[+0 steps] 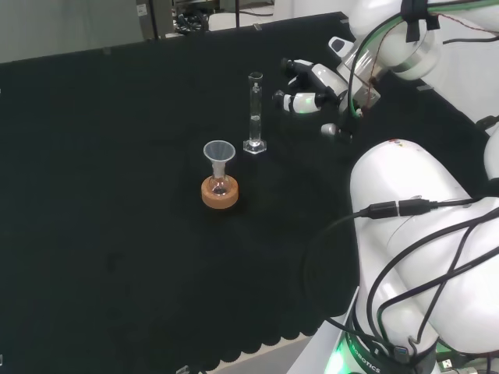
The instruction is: Pick up the graduated cylinder.
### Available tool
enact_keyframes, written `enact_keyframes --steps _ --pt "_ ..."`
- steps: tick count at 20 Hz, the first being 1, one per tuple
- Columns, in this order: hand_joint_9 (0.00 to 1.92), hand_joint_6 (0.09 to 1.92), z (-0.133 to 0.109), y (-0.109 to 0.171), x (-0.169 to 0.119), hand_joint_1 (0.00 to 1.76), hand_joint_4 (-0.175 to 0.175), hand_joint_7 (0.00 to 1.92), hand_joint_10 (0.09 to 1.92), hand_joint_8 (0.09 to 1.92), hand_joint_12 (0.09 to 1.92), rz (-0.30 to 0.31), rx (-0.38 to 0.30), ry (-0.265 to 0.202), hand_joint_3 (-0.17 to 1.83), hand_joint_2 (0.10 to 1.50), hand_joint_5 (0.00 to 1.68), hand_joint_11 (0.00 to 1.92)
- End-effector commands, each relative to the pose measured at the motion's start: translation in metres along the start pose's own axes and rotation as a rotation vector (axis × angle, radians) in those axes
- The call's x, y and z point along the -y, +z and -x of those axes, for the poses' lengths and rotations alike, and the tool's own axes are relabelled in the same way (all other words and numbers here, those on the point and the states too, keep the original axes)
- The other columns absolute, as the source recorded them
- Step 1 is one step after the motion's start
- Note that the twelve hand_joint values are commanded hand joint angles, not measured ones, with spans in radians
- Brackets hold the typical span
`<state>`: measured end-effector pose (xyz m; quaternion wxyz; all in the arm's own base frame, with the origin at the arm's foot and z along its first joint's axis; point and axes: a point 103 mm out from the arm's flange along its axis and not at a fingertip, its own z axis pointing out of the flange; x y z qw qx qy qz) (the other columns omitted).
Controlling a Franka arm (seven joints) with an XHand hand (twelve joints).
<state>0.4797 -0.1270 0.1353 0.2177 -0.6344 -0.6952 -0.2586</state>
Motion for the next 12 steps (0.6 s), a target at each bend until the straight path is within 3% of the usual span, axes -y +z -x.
enact_keyframes --steps 1,7,12 --pt "0.57 0.09 0.007 0.021 -0.007 0.82 0.011 0.35 0.58 0.61 1.35 0.022 -0.049 -0.062 0.5 0.7 0.33 0.28" --pt "0.61 0.09 0.006 0.035 -0.016 0.86 0.013 0.41 0.56 0.6 1.35 0.046 -0.105 -0.103 0.54 0.68 0.38 0.31" --pt "0.63 0.09 0.006 0.046 -0.022 0.86 0.012 0.44 0.55 0.61 1.34 0.043 -0.137 -0.11 0.55 0.67 0.44 0.33"
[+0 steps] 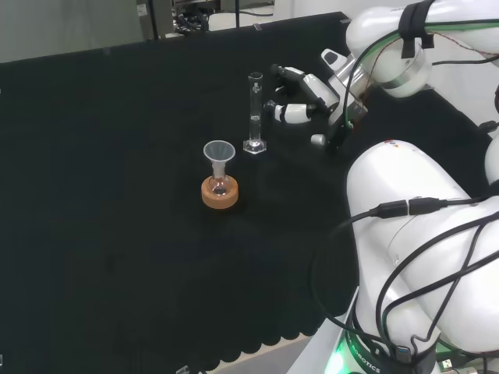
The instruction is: Pick up the graduated cylinder.
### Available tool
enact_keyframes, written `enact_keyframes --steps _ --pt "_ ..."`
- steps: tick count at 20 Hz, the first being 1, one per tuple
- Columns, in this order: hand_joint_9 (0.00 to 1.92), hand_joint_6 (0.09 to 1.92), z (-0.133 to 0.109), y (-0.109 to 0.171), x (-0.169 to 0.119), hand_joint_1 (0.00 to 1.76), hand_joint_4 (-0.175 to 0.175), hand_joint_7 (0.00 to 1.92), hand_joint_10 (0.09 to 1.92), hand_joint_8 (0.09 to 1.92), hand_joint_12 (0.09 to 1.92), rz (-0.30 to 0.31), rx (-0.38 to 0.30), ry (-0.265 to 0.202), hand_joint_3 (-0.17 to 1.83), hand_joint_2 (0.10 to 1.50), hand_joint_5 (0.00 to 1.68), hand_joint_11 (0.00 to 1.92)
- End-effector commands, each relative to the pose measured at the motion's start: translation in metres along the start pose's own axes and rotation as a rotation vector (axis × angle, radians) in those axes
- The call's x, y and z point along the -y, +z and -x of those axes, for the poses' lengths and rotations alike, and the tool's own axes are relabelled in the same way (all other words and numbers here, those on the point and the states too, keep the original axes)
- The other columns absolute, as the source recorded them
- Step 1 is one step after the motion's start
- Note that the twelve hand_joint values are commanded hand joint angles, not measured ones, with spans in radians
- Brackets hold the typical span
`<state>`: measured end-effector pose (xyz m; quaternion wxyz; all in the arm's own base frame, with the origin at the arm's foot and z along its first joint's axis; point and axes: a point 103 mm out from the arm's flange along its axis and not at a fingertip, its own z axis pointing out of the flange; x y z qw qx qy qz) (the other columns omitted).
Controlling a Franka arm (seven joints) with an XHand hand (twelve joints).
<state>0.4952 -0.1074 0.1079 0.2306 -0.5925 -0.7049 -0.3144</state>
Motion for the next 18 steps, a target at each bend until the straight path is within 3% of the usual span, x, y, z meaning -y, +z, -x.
enact_keyframes --steps 1,18 --pt "0.64 0.09 0.004 0.014 -0.008 0.86 0.012 0.45 0.55 0.6 1.34 0.008 -0.04 -0.026 0.56 0.67 0.45 0.34" --pt "0.78 0.09 0.007 0.043 -0.019 0.92 0.005 0.55 0.49 0.57 1.29 0.034 -0.131 -0.102 0.61 0.62 0.57 0.49"
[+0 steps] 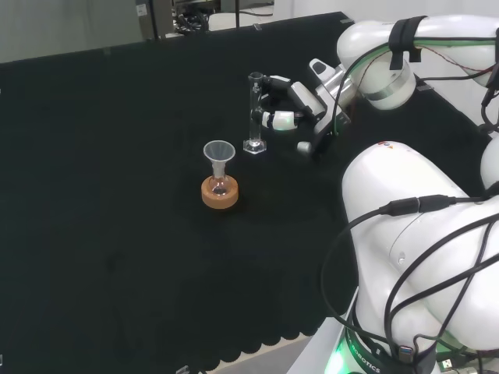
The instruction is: Pick up the graduated cylinder.
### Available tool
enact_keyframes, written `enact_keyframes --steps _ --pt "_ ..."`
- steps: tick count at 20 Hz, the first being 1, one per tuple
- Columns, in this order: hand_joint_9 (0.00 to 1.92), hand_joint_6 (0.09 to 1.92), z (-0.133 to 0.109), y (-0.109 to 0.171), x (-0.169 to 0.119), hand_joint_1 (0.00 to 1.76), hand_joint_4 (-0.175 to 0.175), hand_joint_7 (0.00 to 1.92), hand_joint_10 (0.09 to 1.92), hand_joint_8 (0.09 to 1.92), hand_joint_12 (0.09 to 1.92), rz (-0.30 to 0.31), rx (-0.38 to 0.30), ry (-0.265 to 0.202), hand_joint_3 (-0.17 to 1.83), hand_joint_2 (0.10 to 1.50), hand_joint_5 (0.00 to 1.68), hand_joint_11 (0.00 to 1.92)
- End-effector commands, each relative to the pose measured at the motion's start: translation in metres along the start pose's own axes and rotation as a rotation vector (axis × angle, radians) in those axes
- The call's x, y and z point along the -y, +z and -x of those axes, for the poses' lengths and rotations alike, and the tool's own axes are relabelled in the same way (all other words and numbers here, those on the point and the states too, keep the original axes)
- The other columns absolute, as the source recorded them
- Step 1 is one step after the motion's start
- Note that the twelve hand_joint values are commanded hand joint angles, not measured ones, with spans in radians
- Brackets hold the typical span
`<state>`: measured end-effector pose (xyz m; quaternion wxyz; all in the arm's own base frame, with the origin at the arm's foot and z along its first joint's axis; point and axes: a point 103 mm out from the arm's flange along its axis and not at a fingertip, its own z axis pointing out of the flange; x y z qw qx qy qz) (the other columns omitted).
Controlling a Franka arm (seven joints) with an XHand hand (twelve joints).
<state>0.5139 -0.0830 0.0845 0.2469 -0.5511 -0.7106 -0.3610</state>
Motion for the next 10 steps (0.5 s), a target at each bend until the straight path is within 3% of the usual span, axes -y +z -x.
enact_keyframes --steps 1,10 --pt "0.78 0.09 0.0048 0.009 -0.0025 0.92 0.004 0.55 0.49 0.57 1.29 0.013 -0.033 -0.03 0.61 0.62 0.57 0.49" --pt "0.83 0.09 0.0085 0.0186 -0.0073 0.92 0.001 0.59 0.47 0.57 1.26 0.055 -0.104 -0.056 0.61 0.61 0.58 0.54"
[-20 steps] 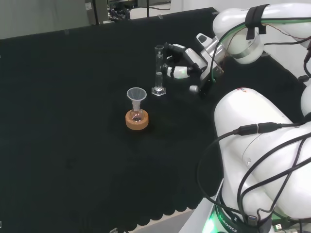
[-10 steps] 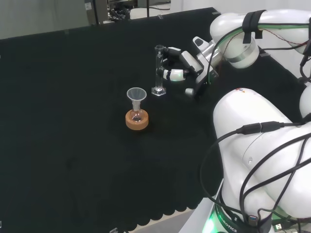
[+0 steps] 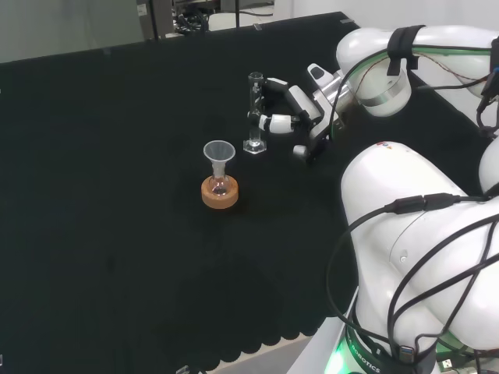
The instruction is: Pick up the graduated cylinder.
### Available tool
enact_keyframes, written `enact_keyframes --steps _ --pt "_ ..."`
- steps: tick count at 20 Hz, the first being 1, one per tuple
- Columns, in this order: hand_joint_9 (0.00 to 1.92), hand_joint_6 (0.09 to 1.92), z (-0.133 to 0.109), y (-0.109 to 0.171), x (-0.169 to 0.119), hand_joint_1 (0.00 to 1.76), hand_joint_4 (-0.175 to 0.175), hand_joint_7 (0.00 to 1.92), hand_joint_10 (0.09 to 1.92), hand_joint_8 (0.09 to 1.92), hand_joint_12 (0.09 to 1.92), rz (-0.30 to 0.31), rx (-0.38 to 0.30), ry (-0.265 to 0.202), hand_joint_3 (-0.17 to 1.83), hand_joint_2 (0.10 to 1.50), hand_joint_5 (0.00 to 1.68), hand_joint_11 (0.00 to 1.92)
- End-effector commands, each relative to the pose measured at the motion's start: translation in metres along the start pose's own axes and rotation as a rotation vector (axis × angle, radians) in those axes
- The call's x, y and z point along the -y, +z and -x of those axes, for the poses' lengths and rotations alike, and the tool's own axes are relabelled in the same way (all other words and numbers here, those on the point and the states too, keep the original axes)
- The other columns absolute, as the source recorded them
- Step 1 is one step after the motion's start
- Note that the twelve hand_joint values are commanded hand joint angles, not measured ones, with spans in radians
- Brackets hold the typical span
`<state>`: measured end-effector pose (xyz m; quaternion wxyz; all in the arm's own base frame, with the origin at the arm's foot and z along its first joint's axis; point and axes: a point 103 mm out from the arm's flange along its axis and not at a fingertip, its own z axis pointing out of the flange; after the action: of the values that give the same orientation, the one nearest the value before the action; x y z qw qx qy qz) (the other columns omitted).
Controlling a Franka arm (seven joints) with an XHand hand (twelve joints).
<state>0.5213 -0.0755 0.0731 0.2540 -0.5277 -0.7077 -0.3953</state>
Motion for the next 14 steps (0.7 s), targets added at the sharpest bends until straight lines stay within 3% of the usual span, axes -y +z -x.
enact_keyframes --steps 1,14 --pt "0.84 0.09 0.0033 0.0067 -0.0017 0.92 0.001 0.6 0.47 0.57 1.25 0.029 -0.04 -0.017 0.61 0.61 0.58 0.55" --pt "0.94 0.17 0.0091 0.0165 -0.0031 0.95 0.006 0.67 0.39 0.55 1.18 0.041 -0.045 -0.009 0.59 0.63 0.7 0.66"
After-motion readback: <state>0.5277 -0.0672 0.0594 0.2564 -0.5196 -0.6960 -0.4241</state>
